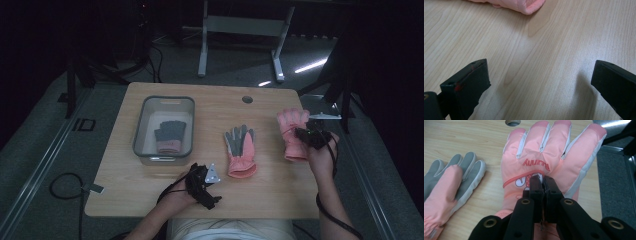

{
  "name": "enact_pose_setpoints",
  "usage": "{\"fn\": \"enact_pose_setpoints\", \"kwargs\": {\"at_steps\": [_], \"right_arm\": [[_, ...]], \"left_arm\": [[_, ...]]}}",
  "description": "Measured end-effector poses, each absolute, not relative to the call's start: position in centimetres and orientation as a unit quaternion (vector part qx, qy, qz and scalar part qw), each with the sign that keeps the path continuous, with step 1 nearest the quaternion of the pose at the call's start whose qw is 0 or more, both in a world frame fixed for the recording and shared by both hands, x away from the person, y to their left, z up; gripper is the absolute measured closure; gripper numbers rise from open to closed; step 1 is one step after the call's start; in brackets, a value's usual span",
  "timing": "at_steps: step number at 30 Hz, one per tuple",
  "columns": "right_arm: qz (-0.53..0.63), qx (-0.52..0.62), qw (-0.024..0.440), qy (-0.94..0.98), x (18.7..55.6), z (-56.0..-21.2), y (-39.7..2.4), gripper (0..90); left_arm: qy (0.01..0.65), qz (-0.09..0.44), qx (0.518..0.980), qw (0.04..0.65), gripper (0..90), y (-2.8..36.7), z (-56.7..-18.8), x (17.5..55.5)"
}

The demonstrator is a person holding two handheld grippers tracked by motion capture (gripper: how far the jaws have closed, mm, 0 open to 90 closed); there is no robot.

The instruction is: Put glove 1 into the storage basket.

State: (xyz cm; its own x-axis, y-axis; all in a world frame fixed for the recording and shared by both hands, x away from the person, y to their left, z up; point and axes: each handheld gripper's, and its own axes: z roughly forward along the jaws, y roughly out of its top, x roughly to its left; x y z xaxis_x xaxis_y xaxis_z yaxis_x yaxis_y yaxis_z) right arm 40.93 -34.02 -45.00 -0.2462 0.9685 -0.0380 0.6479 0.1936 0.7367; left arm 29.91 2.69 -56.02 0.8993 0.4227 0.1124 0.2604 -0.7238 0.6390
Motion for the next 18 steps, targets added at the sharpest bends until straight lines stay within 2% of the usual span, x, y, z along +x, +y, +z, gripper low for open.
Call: {"fn": "enact_pose_setpoints", "kwargs": {"at_steps": [12, 18], "right_arm": [[0.320, 0.563, 0.246, 0.721, 37.1, -45.9, -33.4, 86.7], [0.311, 0.575, 0.233, 0.720, 37.3, -48.0, -33.3, 86.6]], "left_arm": [[0.178, 0.137, 0.922, 0.316, 1.3, 2.6, -56.1, 29.7], [0.178, 0.137, 0.921, 0.319, 1.3, 2.6, -56.1, 29.7]]}}
